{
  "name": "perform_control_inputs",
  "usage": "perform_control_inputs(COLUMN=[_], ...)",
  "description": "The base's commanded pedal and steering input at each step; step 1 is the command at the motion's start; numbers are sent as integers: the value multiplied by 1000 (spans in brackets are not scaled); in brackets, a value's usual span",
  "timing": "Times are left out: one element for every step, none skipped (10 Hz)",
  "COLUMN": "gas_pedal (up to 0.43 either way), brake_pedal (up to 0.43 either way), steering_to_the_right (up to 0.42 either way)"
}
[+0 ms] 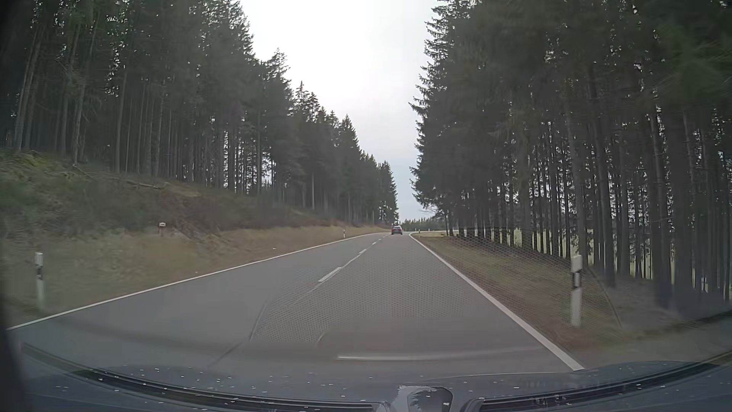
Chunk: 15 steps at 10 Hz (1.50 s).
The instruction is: Follow the waypoints while adhering to traffic rules and regulations
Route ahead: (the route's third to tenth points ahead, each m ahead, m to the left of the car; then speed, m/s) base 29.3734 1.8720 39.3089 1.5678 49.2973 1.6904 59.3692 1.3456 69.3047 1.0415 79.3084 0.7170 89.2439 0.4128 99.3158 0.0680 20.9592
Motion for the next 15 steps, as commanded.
perform_control_inputs(gas_pedal=[240, 240, 240, 240, 228, 228, 220, 220, 220, 220, 220, 220, 220, 220, 220], brake_pedal=[0, 0, 0, 0, 0, 0, 0, 0, 0, 0, 0, 0, 0, 0, 0], steering_to_the_right=[-1, -1, -1, -1, -1, -1, -1, -1, -1, -1, -1, -1, -1, -1, -1])
